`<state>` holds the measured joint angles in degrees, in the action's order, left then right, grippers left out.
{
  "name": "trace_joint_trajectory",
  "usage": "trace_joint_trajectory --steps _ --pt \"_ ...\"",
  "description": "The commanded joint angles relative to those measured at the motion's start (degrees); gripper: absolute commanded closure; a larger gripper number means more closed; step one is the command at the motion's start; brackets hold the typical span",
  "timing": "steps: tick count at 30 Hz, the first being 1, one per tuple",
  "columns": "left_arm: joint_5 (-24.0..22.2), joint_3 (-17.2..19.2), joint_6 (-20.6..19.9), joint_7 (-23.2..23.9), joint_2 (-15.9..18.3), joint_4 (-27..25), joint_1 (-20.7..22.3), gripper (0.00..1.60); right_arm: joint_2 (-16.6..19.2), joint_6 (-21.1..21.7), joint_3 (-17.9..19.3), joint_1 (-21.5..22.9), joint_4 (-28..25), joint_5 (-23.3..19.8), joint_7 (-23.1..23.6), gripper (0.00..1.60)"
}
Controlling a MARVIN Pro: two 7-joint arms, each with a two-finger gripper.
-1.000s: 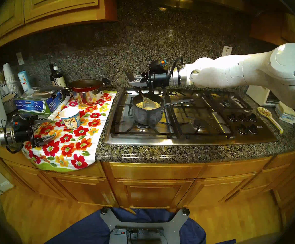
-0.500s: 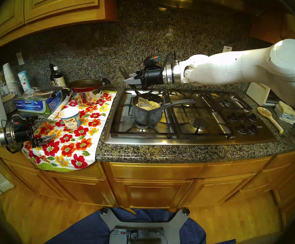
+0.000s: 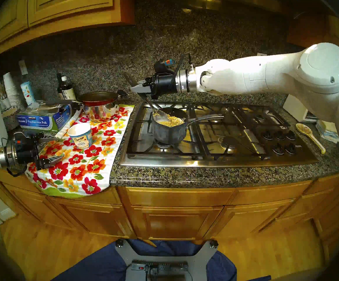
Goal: Pour oats into pot and stir with a spoon
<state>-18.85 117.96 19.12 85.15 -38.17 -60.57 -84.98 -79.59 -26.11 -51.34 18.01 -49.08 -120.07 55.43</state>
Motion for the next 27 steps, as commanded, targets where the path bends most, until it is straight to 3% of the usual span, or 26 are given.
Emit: trace_joint_trajectory --steps 1,13,27 --pt "-1.23 0.94 -0.01 -0.15 1.08 -0.79 0.9 0.0 -0.96 -1.69 0.69 -1.6 6.21 -0.04 0.63 1.6" --pt "-1.24 0.94 -0.01 -0.15 1.09 -0.79 0.89 0.0 -1.42 -4.31 -0.51 -6.68 15.36 1.01 4.77 1.6" --pt "-1.07 0.91 0.0 -0.15 1.07 -0.82 0.87 0.0 1.88 -4.81 -2.31 -6.29 18.53 2.37 7.95 1.6"
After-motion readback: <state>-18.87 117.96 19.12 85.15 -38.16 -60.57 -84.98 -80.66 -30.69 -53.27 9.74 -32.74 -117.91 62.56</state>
